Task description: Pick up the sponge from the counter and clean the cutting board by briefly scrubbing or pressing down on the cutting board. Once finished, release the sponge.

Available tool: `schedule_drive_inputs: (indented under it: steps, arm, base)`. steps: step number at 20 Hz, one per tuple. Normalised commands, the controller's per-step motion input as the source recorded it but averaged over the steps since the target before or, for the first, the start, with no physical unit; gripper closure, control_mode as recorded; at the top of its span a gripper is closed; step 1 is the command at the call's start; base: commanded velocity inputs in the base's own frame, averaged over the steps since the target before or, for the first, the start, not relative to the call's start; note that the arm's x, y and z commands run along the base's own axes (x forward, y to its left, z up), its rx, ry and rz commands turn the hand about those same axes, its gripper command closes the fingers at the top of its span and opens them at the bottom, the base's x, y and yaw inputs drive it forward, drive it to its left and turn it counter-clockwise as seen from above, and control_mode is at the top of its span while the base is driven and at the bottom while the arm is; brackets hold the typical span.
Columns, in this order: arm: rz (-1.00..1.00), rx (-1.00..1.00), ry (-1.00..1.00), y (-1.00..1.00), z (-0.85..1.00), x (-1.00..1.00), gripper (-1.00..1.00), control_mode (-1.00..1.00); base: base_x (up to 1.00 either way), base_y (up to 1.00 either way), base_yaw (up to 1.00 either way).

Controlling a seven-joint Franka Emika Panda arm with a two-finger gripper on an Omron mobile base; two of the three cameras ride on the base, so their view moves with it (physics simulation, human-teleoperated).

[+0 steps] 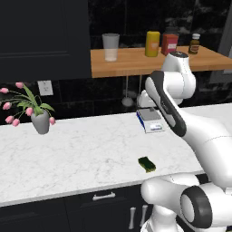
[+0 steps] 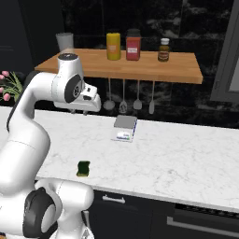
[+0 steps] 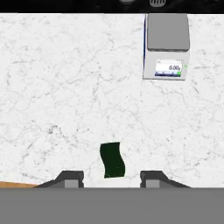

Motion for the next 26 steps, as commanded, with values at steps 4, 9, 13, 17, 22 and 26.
schedule_drive_inputs:
  steps: [4,9,13,17,22,26]
  arm:
    - [0.01,0.00,0.00,0.00,0.00,-0.50,-1.00,-1.00]
    - [0.06,0.00,0.02,0.10,-0.26,-0.69,-1.00,-1.00]
    - [0.00,0.00,0.00,0.23,-0.29,-0.03,-1.00,-1.00]
    - [0.00,-0.01,0.00,0.02,-0.31,0.01,-1.00,-1.00]
    - [0.05,-0.03,0.03,-0.15,-0.47,0.00,-1.00,-1.00]
    - [0.05,-0.03,0.00,-0.03,-0.47,-0.03,-1.00,-1.00]
  base:
    - [0.00,0.00,0.00]
    - [0.00,0.00,0.00]
    - [0.00,0.00,0.00]
    - [0.00,0.00,0.00]
    - [0.00,0.00,0.00]
    - [0.00,0.00,0.00]
